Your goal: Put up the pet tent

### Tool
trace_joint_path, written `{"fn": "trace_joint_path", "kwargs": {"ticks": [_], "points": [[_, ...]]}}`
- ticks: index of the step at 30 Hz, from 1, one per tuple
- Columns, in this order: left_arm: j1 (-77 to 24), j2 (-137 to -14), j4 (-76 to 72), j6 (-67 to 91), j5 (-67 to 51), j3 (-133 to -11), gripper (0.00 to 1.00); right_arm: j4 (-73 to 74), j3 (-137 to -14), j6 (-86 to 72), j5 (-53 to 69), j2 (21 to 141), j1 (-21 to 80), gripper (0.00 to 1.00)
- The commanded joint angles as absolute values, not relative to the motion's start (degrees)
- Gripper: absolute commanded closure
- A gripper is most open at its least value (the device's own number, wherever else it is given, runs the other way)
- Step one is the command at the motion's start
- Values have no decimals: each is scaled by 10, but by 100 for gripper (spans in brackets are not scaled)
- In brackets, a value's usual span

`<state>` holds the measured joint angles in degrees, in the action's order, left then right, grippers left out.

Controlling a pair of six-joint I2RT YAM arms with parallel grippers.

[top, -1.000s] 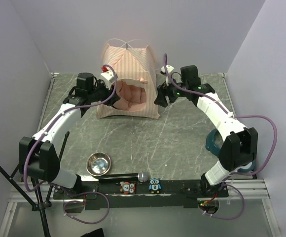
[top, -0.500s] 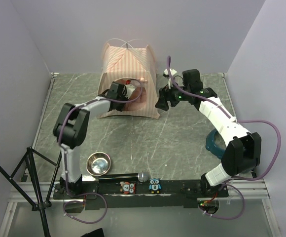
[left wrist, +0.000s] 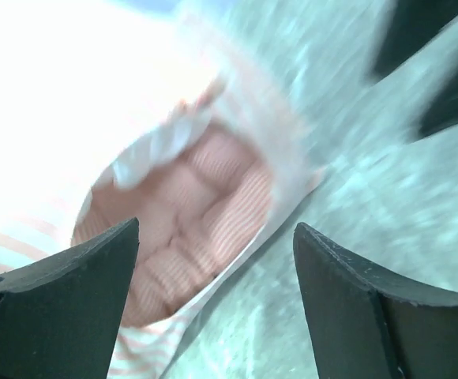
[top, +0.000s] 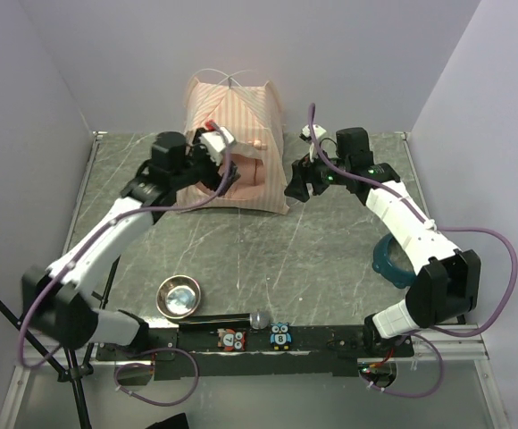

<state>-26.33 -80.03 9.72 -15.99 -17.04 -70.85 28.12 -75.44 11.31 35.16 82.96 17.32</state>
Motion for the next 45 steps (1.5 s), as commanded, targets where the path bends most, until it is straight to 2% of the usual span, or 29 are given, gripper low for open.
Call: {"fn": "trace_joint_path", "kwargs": {"ticks": [1,4,7,9,12,13,18,25,30,37,38,43,45], "points": [[-230,-749,128,-91,-281,-705,18,255,-759,103,355,822,169,23],[-165,-763,262,-95,-319,-749,19,265,-773,102,346,832,169,23],[-132,-765,415,-198,-296,-758,17,258,-768,104,338,838,169,22],[-94,-737,389,-194,-268,-717,16,232,-767,98,322,846,169,22],[-69,-722,351,-223,-328,-693,16,211,-794,80,316,875,170,22],[-76,-715,305,-221,-347,-677,8,203,-802,71,316,888,169,22],[-144,-692,-141,-124,-267,-491,1,192,-824,31,312,921,169,21],[-225,-890,-461,-24,-86,-478,0,163,-808,15,286,925,169,20],[-225,-1028,-538,-23,-4,-573,0,150,-832,7,287,967,169,19],[-223,-1160,-596,-65,-21,-719,1,133,-841,1,315,1003,166,20],[-223,-1167,-599,-69,-40,-729,7,132,-844,1,319,1009,166,21],[-218,-1128,-479,-90,-181,-742,71,126,-861,1,324,1028,160,24],[-209,-1078,-342,-93,-246,-750,83,122,-867,1,326,1029,159,25]]}}
